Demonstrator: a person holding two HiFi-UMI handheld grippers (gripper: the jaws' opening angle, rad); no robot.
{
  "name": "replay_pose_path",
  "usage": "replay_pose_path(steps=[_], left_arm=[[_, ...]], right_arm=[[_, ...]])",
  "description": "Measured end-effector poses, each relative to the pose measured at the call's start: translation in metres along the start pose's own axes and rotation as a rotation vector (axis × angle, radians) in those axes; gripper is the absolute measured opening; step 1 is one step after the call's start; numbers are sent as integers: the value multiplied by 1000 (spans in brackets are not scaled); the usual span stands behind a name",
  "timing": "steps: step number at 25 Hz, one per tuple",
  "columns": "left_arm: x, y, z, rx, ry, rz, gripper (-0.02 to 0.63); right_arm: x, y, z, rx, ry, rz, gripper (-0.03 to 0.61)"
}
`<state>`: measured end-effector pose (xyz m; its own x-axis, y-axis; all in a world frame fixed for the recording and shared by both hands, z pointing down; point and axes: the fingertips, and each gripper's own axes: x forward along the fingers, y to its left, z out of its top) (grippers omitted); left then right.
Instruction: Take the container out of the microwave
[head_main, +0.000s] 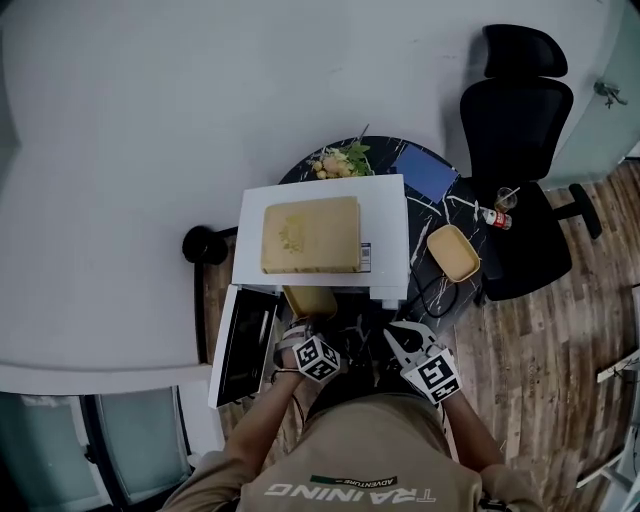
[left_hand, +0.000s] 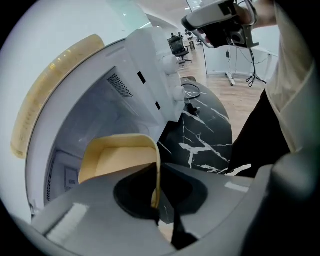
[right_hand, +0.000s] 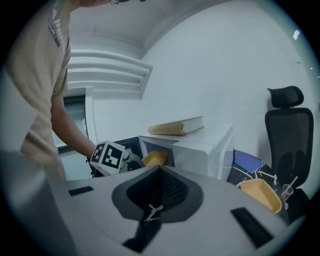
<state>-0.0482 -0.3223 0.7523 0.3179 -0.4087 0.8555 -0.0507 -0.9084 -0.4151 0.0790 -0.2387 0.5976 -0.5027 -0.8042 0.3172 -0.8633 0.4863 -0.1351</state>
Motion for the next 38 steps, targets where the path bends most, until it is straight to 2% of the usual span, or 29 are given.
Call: replay_pose_path(steps=[4,10,18,25,31,38], left_arm=[[-7,-14,0,-10,-5,-2,23],[-19,-39,-11,3,-13,-25,21],[-44,-70,-36,22,-54,-43,21],[-71,-107,-59,64,-107,-71,21],[-82,-133,-73,108,-139,-100,21],[-94,-154,-74,119,-141,-107,21]], right_arm=[[2,3,-2,-11,-1,16,8],[3,20,-4,54,-11,28,8],[0,72,-7,38,6,14,8],[-16,126,-15,35,30,-52,8],[-33,144,-16,13,43,-124,8],[-51,156,-26,4,54,-143,8]])
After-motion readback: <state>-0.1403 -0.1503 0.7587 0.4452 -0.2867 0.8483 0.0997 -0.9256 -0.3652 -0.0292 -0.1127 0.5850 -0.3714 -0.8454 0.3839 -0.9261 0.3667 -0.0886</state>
